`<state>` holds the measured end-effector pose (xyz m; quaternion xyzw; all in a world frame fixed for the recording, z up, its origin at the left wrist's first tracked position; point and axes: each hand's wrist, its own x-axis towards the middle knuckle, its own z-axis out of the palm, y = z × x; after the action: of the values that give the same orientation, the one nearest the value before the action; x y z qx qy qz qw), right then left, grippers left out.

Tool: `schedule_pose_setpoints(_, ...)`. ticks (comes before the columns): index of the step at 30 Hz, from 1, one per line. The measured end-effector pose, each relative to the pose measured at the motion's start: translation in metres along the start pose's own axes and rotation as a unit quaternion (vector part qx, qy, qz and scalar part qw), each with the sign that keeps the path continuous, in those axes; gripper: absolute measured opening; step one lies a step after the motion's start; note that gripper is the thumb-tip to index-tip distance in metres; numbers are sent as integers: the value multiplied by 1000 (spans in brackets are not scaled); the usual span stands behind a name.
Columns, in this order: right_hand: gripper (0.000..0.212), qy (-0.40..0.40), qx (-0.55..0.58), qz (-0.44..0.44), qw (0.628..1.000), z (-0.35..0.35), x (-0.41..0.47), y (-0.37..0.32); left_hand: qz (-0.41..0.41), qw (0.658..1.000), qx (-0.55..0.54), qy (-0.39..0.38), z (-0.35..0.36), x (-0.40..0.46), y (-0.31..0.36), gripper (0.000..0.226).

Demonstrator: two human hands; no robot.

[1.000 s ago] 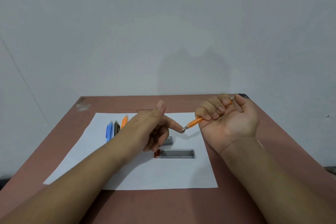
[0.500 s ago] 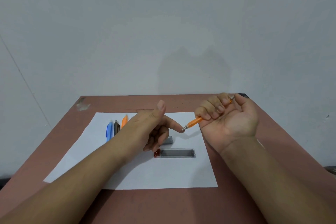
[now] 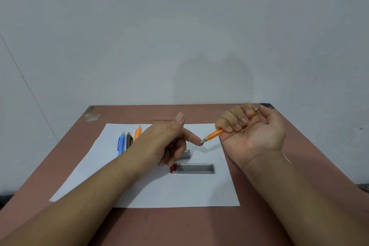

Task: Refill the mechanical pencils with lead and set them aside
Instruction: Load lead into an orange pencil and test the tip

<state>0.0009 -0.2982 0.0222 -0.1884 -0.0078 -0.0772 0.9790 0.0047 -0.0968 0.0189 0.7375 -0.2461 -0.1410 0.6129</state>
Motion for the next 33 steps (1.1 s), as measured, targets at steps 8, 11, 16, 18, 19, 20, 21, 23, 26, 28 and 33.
schedule_pose_setpoints(8,25,-4,-10,-7,1000,0,0,2,4,1000,9,3,0,-1,0,70)
schedule_pose_setpoints(11,28,0,-9,-5,1000,1,-1,1,5,1000,12,3,0,-1,-1,70)
schedule_pose_setpoints(16,32,5,-5,-4,1000,1,0,0,3,1000,1,3,-1,1,-3,71)
schedule_pose_setpoints(18,34,6,-5,-9,1000,1,0,0,3,1000,2,1,-1,1,-4,71)
schedule_pose_setpoints(19,35,6,-5,-10,1000,1,-1,0,3,1000,3,0,-1,1,-4,71)
schedule_pose_setpoints(20,36,5,-5,-11,1000,1,-1,0,4,1000,2,0,-1,1,-5,72)
schedule_pose_setpoints(21,37,5,-5,-11,1000,2,-1,1,4,1000,0,1,-1,1,-5,72)
schedule_pose_setpoints(23,38,5,-6,-11,1000,2,-1,1,8,1000,-5,0,-1,1,-5,72)
schedule_pose_setpoints(26,37,6,-8,-11,1000,3,-1,1,10,1000,-3,1,0,1,-4,71)
schedule_pose_setpoints(28,38,5,-8,-10,1000,2,-1,1,8,1000,-6,1,0,1,-4,70)
schedule_pose_setpoints(33,35,3,-8,-8,1000,2,-1,0,4,1000,-9,-2,0,2,-4,70)
